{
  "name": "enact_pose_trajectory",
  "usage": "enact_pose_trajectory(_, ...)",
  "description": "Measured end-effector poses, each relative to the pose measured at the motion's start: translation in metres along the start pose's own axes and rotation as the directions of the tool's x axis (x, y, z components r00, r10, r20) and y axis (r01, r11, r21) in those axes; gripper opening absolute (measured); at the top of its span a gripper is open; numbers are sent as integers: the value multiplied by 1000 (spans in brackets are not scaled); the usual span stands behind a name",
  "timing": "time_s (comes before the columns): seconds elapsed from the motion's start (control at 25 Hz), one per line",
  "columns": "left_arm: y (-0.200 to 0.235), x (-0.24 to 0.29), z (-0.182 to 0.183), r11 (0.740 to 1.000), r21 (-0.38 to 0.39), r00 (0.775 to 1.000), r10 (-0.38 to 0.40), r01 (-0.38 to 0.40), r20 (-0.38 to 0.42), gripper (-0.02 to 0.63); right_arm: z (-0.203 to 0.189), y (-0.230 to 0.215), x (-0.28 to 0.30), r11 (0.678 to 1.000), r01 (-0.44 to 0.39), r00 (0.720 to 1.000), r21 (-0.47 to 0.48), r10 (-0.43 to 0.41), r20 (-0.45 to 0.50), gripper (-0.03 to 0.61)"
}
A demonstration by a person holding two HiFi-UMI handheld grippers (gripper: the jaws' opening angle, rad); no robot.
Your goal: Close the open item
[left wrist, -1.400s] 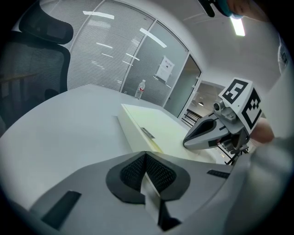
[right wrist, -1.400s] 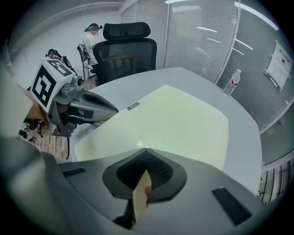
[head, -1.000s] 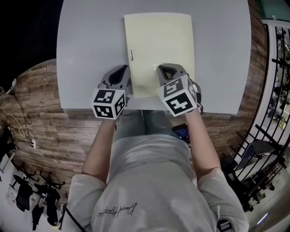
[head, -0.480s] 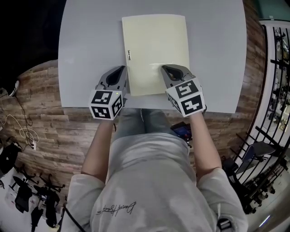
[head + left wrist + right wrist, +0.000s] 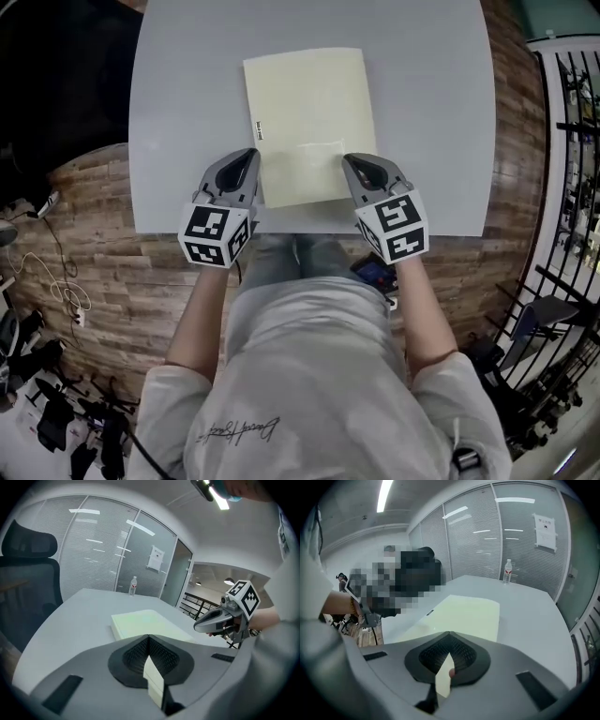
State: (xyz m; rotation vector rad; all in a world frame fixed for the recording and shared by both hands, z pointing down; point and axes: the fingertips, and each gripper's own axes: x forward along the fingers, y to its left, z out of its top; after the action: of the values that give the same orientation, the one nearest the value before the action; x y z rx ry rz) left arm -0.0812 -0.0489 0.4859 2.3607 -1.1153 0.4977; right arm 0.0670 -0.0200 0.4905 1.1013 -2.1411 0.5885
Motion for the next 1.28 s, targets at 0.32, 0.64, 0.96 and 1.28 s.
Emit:
enact_pose_trajectory(0.32,-26,-13,40,998,51,997,-42,39,70,9,4,4,-26,999,-10,998,45,7,67,14)
enact_pose_trajectory(0.64,-55,-22,59,994,80,991,-83,75,105,9,12,2,-50,997,-14,991,82,3,134,14)
enact_pose_trajectory(0.96,-67,-25,69,992,95,987,-96,84,132,9,19,0,-60,993,-27,983,111,7,183,14)
enact_pose_trajectory(1.28,-83,-27,78,989,113,982,-112,95,153,9,30,-3,-70,989,-39,969,145,2,246,12)
